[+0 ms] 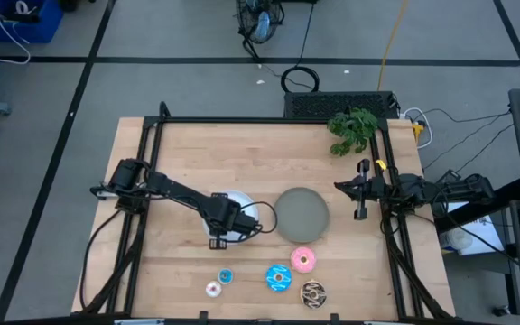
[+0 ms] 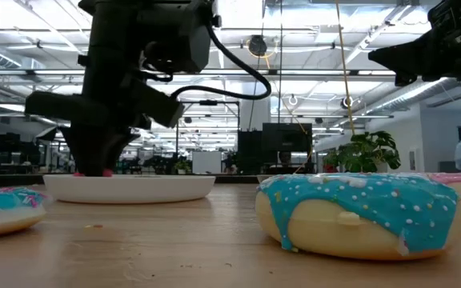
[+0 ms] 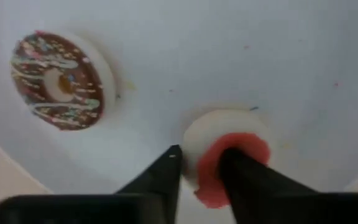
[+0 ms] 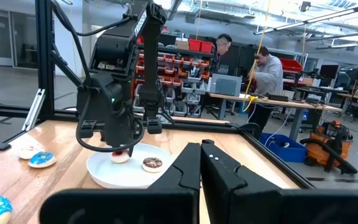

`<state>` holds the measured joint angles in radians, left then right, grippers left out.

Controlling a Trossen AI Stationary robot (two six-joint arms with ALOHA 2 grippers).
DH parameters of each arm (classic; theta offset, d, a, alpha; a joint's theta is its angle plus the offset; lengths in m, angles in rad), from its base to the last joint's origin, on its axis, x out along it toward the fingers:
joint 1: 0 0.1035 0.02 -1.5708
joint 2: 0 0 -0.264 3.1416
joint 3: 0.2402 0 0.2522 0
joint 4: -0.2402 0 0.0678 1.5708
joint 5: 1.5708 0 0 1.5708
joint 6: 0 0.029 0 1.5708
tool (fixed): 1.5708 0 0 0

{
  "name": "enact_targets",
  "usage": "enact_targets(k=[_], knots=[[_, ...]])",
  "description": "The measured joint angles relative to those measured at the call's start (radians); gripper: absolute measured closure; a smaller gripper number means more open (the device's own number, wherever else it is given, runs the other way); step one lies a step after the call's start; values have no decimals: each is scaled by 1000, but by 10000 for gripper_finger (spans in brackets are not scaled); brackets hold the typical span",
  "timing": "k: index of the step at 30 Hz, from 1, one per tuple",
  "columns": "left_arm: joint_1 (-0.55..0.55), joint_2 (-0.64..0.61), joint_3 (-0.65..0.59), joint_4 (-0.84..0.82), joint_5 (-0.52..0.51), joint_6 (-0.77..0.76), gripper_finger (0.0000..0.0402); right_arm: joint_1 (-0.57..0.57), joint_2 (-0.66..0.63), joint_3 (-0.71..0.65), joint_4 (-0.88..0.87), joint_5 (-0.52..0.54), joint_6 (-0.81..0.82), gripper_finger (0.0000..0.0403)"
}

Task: Pick & Place donuts
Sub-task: Put the small pink donut on the white plate

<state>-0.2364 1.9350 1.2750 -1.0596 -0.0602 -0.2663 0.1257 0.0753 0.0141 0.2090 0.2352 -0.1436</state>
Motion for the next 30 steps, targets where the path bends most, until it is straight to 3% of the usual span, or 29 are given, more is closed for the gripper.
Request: enact_targets(k=[7, 13, 23, 26, 30], knots=[[-22, 0, 85, -95, -51, 2, 150, 0, 0, 0, 4, 0, 0, 403], [-24, 0, 135, -116, -57, 23, 114, 0, 0, 0, 4, 0, 0, 403], [-21, 0, 110, -135, -109, 49, 124, 0, 0, 0, 0, 0, 0, 403], [-29, 0, 110, -124, -108, 76, 164, 0, 0, 0, 0, 0, -1, 403], [-36, 0, 110, -120, -61, 81, 260, 0, 0, 0, 0, 0, -1, 403]])
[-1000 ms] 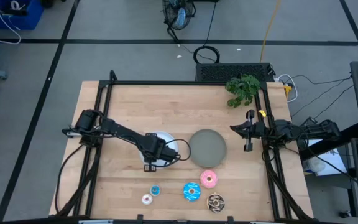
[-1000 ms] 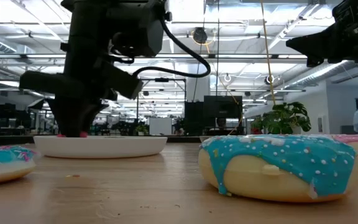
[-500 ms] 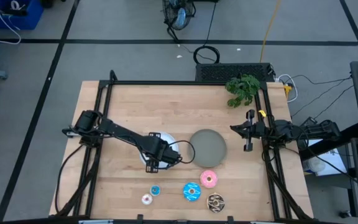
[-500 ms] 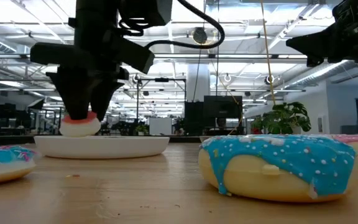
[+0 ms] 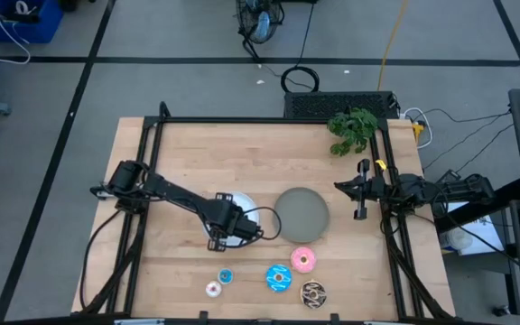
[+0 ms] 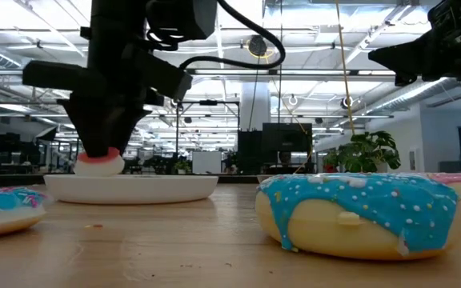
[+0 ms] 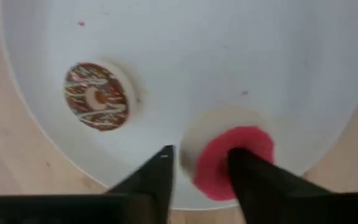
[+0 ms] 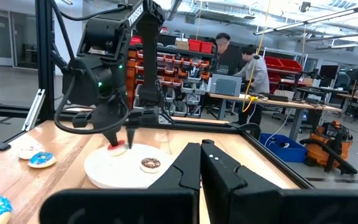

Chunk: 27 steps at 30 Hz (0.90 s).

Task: Pick & Place donuts
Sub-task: Put the small pink donut on the white plate

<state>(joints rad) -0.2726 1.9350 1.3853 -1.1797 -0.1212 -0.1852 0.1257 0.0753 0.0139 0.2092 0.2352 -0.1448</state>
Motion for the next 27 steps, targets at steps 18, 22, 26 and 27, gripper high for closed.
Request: enact_targets(k=[18, 22, 26, 27], knots=[[5, 0, 0, 14, 38, -116, 121, 0, 0, 0, 1, 0, 1, 403], [5, 0, 0, 13, 16, -114, 44, 0, 0, 0, 1, 0, 0, 403], [5, 0, 0, 13, -6, -112, 20, 0, 0, 0, 3, 0, 5, 403], [5, 0, 0, 13, -15, -112, 20, 0, 0, 0, 4, -1, 14, 403]])
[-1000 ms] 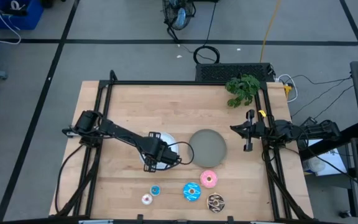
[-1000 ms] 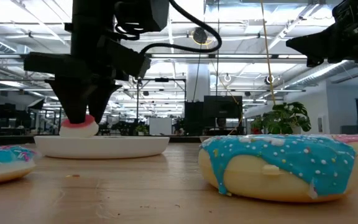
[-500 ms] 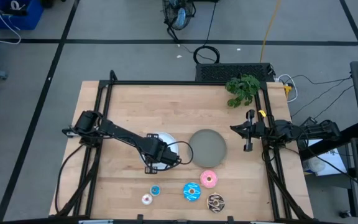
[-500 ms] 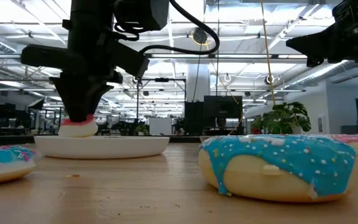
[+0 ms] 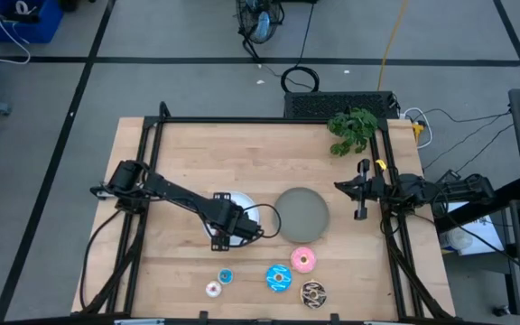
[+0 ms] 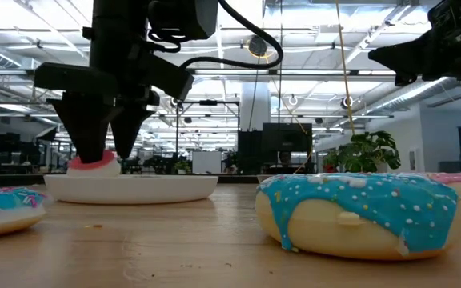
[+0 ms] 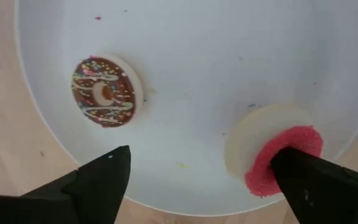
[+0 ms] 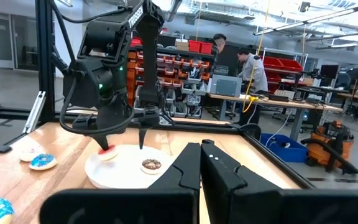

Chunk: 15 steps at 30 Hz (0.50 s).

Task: Pick & Place donuts
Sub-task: Put the small pink donut on the white plate

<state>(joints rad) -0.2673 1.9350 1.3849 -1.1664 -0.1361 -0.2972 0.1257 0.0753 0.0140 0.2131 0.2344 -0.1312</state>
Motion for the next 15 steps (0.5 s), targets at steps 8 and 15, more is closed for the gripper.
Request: enact_targets(k=[8, 15], knots=[[33, 0, 0, -5, 9, -44, 67, 1, 108, 0, 118, -91, 16, 403], [83, 0, 0, -7, 9, -125, 79, 22, 405, 14, 399, -135, -13, 403]])
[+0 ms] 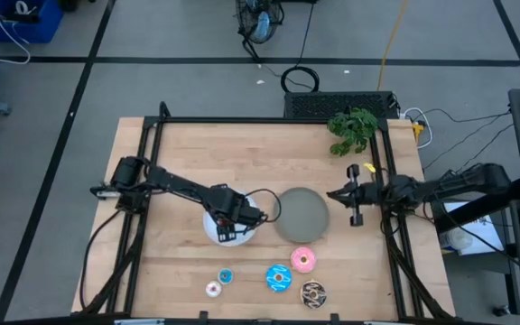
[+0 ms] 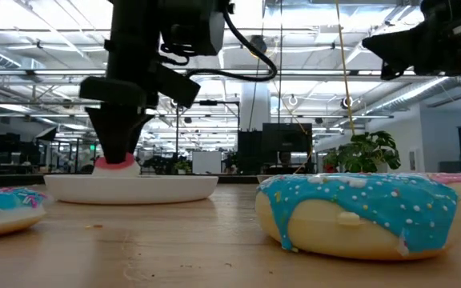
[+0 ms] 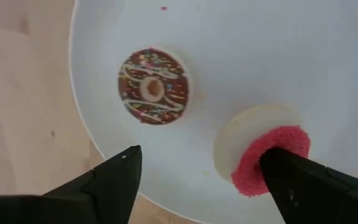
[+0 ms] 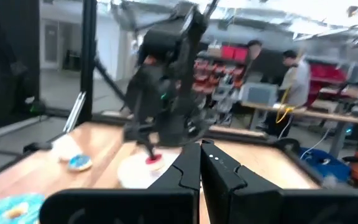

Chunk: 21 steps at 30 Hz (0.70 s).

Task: Pick & Place donuts
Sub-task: Put the small pink donut on the white plate

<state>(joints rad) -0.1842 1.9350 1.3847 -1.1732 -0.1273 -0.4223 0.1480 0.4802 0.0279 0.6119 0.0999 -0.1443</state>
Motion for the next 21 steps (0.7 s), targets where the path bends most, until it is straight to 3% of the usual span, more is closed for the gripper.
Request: enact_targets(k=[5, 10, 21], knots=[[14, 0, 0, 0, -3, -71, 45, 64, 272, 91, 47, 1, -29, 403], [-8, -9, -1, 22, 3, -95, 15, 138, 581, 222, 249, 2, -110, 403], [-50, -12, -1, -11, -18, -170, 12, 194, 1129, 628, 292, 11, -179, 403]])
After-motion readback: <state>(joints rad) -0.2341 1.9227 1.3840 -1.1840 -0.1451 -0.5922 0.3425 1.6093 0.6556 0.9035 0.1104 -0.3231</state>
